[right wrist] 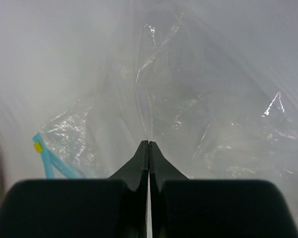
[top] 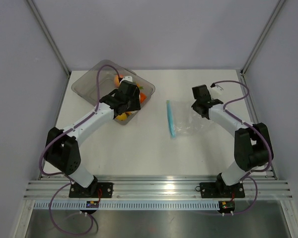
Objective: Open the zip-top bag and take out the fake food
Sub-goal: Move the zipper food storage bag to the center of the board, then place the fake vegetable in the bin.
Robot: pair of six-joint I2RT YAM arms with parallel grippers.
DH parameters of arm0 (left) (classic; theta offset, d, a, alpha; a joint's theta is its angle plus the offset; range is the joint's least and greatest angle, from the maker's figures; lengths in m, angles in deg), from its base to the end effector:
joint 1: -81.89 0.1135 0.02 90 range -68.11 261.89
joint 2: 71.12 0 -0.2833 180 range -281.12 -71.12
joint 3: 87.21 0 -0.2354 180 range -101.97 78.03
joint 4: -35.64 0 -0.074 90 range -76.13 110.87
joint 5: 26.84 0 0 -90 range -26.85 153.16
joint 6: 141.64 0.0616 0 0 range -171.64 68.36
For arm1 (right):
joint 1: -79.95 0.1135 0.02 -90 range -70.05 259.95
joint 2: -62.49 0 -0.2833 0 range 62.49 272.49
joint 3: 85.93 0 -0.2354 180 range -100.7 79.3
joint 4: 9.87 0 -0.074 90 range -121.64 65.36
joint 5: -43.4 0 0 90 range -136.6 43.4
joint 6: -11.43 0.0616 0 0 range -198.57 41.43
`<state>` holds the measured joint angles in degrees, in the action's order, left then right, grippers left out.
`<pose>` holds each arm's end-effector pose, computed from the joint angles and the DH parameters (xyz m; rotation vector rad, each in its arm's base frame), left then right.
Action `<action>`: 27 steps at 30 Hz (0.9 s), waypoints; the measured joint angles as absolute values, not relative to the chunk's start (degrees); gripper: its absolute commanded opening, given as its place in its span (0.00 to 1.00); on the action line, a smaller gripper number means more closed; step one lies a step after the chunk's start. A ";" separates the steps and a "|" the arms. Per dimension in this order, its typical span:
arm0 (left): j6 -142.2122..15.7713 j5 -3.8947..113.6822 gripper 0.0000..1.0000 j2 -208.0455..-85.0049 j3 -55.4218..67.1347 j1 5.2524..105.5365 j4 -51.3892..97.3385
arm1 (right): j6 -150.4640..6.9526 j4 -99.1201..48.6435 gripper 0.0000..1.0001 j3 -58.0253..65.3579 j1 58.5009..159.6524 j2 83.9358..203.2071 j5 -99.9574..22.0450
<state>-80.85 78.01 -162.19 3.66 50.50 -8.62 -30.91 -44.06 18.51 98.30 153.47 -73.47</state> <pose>0.3095 -0.1704 0.2924 -0.0784 2.3515 -0.2122 0.3270 0.0791 0.2360 0.7804 2.1824 0.0001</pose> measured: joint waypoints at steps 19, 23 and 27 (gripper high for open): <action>-81.64 82.73 0.44 -168.74 -0.69 61.47 -5.24 | -33.73 -45.40 0.60 -2.04 94.78 172.42 -69.21; -81.60 82.73 0.47 -171.54 -1.85 62.28 -5.39 | -34.67 -46.31 0.76 -3.81 94.30 172.62 -67.59; -81.51 82.75 0.53 -172.13 -1.87 63.50 -5.72 | -35.06 -47.19 0.80 -5.17 94.30 172.53 -67.48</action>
<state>-81.51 82.75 -172.13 -1.87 63.50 -5.72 -35.06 -47.19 -5.17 94.30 172.53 -67.48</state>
